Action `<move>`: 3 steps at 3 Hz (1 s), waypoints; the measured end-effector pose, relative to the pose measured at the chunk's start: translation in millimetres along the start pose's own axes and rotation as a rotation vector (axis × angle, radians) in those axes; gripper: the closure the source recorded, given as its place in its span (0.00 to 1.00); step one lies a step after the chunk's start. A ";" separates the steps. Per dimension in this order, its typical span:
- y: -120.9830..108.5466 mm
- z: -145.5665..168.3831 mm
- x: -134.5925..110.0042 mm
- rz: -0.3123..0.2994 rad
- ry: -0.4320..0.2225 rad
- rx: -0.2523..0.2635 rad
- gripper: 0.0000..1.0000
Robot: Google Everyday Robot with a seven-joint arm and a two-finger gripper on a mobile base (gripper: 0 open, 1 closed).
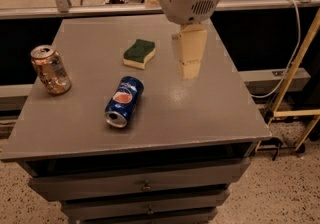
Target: Place pepsi can upright
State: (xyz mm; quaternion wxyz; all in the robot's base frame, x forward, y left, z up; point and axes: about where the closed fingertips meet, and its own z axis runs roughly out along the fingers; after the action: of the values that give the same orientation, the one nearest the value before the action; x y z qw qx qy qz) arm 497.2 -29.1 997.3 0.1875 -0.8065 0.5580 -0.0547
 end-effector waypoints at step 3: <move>-22.8 79.2 -32.0 -0.362 -0.191 -0.123 0.00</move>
Offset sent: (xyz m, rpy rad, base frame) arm 0.0526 0.0557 -0.0596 0.0068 0.0769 0.4917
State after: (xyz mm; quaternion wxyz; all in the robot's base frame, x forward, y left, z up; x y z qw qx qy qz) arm 528.9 26.5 936.3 0.1772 -0.9050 0.3860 0.0235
